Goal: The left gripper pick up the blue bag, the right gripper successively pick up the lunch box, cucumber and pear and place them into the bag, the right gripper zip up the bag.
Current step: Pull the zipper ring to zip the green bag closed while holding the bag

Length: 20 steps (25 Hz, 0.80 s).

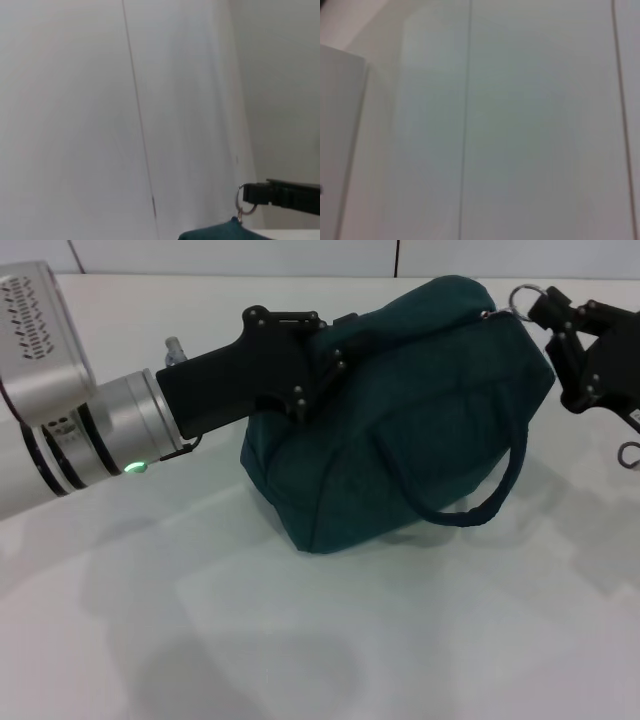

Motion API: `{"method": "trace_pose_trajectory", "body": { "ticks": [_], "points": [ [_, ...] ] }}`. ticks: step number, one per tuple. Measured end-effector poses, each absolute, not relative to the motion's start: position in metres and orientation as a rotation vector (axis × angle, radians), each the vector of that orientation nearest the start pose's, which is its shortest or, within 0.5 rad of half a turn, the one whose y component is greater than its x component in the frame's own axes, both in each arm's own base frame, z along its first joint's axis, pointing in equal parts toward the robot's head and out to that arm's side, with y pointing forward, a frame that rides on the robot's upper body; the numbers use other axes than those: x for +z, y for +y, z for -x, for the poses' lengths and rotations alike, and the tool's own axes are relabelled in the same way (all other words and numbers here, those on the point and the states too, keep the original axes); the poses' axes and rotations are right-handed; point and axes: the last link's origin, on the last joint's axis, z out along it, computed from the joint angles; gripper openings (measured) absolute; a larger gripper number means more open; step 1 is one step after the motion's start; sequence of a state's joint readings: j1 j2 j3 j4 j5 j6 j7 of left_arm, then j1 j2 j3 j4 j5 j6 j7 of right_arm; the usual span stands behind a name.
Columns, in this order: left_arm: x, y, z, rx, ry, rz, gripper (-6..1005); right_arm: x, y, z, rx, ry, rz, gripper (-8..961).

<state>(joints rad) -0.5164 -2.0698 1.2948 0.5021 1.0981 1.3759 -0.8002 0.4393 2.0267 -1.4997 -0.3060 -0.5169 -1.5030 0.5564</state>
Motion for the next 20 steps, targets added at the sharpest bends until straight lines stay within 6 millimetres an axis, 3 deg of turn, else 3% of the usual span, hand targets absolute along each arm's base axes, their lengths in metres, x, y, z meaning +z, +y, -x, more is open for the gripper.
{"method": "trace_pose_trajectory", "body": {
  "ticks": [11,20],
  "points": [
    [-0.038,0.348,0.207,-0.977,-0.067,2.466,120,0.003,0.330,-0.265,1.110,0.259,1.994,6],
    [-0.031,0.352,0.212,-0.974,-0.094,2.414,115,0.007,0.330,-0.274,1.095,0.305,1.946,7]
  ]
}}
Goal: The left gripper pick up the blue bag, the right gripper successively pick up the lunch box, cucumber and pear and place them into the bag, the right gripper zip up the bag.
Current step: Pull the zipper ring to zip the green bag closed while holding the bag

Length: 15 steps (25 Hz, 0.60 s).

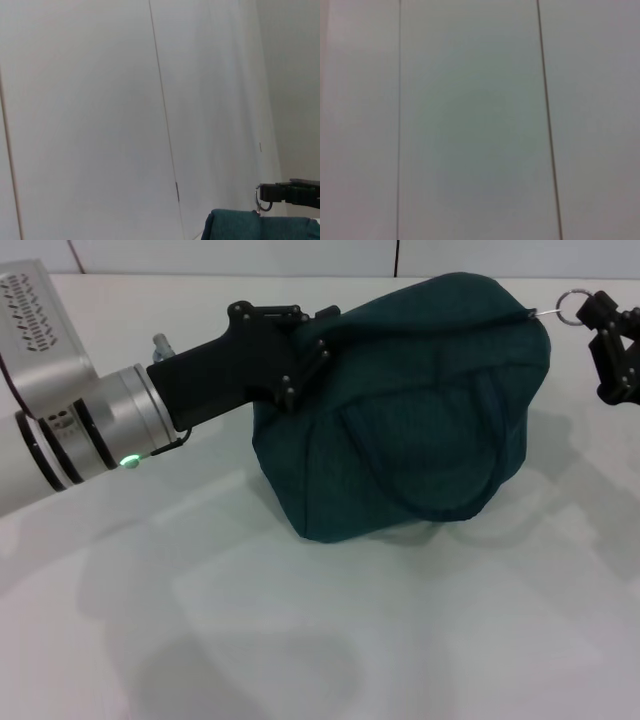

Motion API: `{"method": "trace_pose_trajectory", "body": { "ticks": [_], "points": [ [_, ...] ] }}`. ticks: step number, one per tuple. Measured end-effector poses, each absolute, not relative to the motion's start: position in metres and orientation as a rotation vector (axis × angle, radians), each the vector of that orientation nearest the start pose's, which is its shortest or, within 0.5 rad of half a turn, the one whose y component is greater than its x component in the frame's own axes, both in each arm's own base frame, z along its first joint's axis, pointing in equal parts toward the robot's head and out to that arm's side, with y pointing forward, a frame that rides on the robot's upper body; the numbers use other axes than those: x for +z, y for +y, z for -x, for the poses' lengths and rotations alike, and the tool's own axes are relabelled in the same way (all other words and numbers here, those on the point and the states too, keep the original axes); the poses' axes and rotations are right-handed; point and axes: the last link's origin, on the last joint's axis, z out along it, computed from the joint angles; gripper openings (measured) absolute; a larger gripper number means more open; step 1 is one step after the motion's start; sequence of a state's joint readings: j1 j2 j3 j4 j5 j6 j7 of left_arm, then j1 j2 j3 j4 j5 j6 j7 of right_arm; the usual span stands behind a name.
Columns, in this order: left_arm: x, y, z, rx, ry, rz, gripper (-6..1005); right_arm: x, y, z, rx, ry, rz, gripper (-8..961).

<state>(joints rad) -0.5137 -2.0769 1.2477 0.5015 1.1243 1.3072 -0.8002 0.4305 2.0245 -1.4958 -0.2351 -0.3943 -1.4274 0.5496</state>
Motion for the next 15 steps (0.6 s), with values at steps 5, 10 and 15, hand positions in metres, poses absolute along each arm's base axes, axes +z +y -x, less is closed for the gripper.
{"method": "trace_pose_trajectory", "body": {
  "ticks": [5,10,15],
  "points": [
    [-0.030,0.353,0.213,-0.960,-0.091,2.417,115,0.007,0.330,-0.278,1.079,0.332,1.932,16],
    [-0.029,0.355,0.214,-0.945,-0.093,2.415,115,0.005,0.332,-0.284,1.038,0.369,1.933,25],
    [-0.027,0.356,0.216,-0.941,-0.094,2.403,116,0.005,0.332,-0.287,1.028,0.382,1.927,34]
  ]
}}
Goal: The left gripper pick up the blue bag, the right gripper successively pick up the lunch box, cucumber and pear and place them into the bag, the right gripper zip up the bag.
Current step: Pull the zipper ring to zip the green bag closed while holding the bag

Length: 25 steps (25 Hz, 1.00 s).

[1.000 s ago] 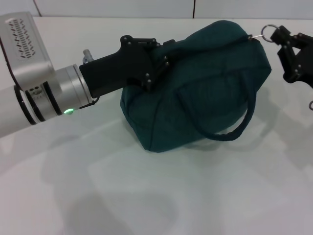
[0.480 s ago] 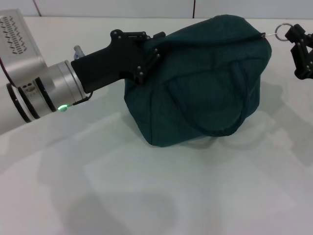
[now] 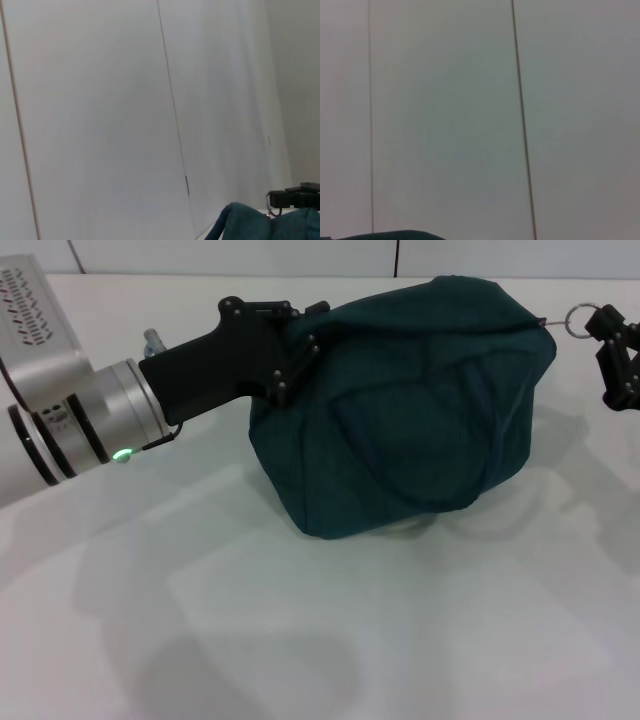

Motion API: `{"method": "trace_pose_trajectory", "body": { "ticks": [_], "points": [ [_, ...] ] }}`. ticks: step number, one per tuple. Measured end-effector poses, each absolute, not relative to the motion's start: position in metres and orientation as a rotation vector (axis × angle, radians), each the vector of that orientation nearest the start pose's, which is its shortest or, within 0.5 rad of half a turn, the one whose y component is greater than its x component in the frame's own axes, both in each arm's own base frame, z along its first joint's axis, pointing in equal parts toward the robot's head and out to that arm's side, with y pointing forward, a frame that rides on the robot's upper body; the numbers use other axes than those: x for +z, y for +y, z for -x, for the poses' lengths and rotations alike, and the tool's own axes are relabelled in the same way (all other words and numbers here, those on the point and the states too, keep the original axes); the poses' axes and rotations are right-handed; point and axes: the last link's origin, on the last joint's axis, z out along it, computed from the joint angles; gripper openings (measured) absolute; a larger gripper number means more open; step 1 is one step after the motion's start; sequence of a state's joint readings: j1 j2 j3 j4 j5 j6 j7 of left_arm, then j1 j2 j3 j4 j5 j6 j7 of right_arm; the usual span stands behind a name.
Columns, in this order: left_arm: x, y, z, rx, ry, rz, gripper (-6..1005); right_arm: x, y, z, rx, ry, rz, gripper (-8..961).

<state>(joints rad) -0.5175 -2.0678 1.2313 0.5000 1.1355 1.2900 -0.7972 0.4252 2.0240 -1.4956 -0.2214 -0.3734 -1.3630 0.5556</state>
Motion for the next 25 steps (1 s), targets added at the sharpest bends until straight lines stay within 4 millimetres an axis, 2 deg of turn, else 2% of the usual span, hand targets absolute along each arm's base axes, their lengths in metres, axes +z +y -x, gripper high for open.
{"method": "trace_pose_trajectory", "body": {
  "ticks": [15,20,25],
  "points": [
    [-0.022,0.359,0.216,-0.943,-0.092,2.378,115,0.006,0.334,-0.293,0.984,0.399,1.934,61],
    [-0.027,0.358,0.215,-0.931,-0.078,2.394,112,0.004,0.332,-0.292,0.982,0.382,1.960,140],
    [-0.030,0.357,0.214,-0.927,-0.055,2.396,109,-0.003,0.333,-0.300,0.900,0.420,1.992,218]
  ]
}}
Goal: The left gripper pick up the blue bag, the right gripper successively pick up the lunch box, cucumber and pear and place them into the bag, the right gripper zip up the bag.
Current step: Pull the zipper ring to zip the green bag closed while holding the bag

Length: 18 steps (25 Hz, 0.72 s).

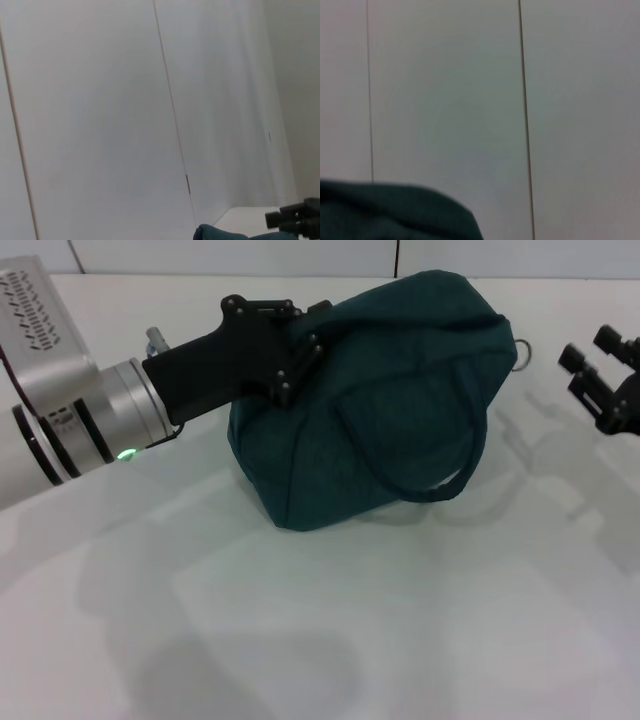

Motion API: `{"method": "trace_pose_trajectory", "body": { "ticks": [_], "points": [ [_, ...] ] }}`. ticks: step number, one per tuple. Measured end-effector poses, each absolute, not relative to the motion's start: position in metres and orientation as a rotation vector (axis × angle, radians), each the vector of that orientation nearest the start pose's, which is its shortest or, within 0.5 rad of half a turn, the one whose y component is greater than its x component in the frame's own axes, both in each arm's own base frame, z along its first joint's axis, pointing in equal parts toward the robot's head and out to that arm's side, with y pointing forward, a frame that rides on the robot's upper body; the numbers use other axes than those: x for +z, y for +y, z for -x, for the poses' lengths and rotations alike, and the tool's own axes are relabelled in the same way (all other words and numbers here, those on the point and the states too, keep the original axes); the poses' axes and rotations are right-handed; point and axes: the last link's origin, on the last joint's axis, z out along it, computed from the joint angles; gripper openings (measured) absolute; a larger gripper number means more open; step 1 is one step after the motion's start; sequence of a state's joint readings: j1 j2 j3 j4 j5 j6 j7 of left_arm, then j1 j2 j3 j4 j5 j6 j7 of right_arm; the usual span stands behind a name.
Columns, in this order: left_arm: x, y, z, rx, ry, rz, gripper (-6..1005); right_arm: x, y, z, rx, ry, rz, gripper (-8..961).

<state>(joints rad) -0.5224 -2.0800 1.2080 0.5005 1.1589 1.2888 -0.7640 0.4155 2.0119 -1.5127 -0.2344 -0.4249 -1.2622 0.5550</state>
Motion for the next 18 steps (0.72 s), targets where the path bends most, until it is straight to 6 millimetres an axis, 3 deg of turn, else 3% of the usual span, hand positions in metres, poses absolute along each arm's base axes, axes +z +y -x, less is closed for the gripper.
{"method": "trace_pose_trajectory", "body": {
  "ticks": [6,9,18],
  "points": [
    [-0.031,0.356,0.213,-0.929,-0.050,2.403,107,-0.012,0.349,-0.299,0.784,0.434,2.037,437],
    [-0.031,0.355,0.213,-0.932,-0.047,2.405,108,-0.019,0.359,-0.294,0.733,0.425,2.071,482],
    [-0.031,0.355,0.210,-0.937,-0.033,2.408,106,-0.035,0.378,-0.278,0.631,0.395,2.159,480]
  ]
}}
